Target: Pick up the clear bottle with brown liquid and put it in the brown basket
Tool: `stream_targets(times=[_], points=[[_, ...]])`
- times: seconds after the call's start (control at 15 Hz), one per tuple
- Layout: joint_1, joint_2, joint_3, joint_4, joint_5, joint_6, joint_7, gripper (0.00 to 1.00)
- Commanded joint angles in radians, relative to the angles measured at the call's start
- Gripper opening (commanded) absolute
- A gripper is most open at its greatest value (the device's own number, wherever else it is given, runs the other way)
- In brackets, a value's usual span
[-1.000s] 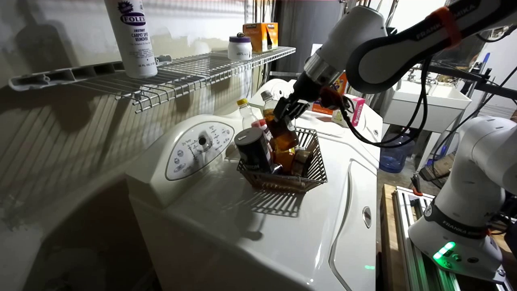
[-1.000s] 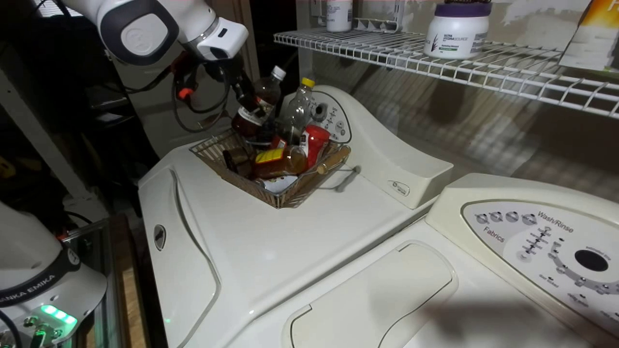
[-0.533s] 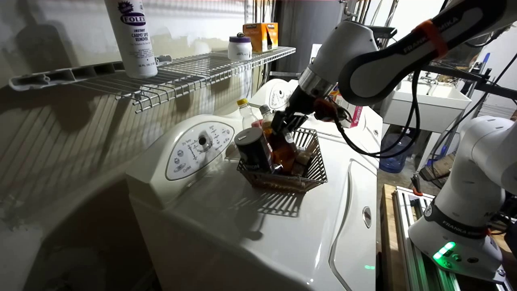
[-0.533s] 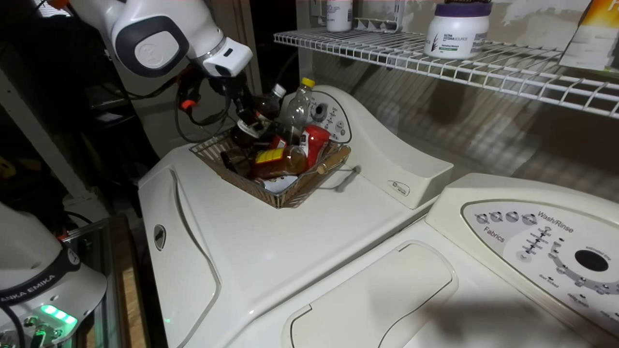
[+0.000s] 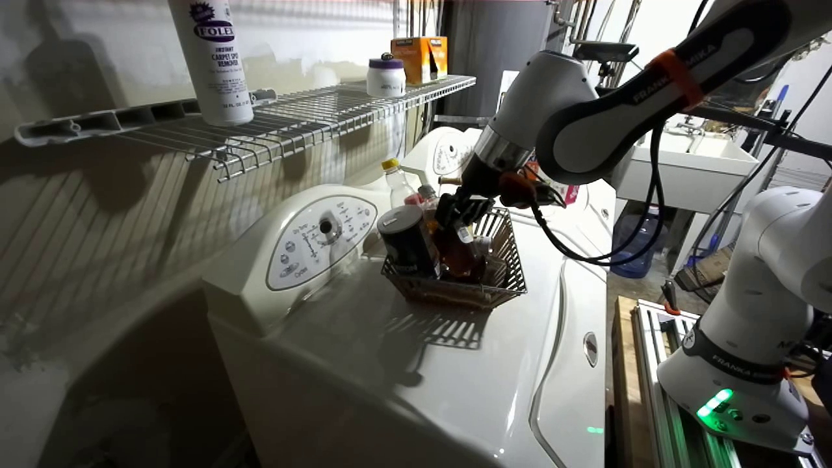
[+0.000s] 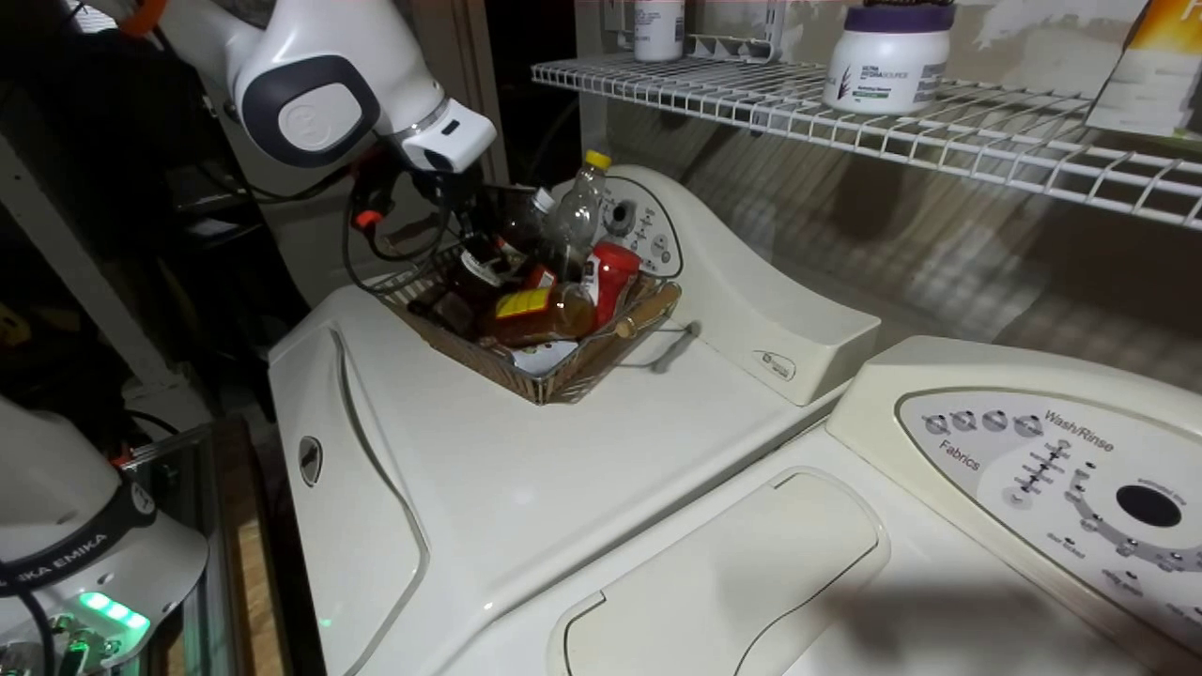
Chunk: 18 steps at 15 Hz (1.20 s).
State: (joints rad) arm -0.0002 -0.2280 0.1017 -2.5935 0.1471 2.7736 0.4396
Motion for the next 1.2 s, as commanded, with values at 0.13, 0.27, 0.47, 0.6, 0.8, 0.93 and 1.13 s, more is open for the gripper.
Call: stream_targets(times=[0.13, 0.27, 0.47, 0.6, 0.8, 0.93, 1.13], points=[[-0.03, -0.009, 0.021, 0.021, -0.046, -0.007, 0.056, 0.95], [-0.037, -0.032, 0.025, 0.025, -0.064, -0.018, 0.062, 1.0], [-0.047, -0.077, 0.032, 0.032, -0.089, -0.046, 0.075, 1.0], [-0.045, -0.115, 0.03, 0.044, -0.08, -0.104, 0.067, 1.0], [-0.057, -0.169, 0.039, 0.071, -0.117, -0.207, 0.057, 1.0], [-0.066, -0.199, 0.047, 0.096, -0.153, -0.271, 0.053, 1.0], [-0.077, -0.233, 0.058, 0.135, -0.184, -0.341, 0.06, 1.0]])
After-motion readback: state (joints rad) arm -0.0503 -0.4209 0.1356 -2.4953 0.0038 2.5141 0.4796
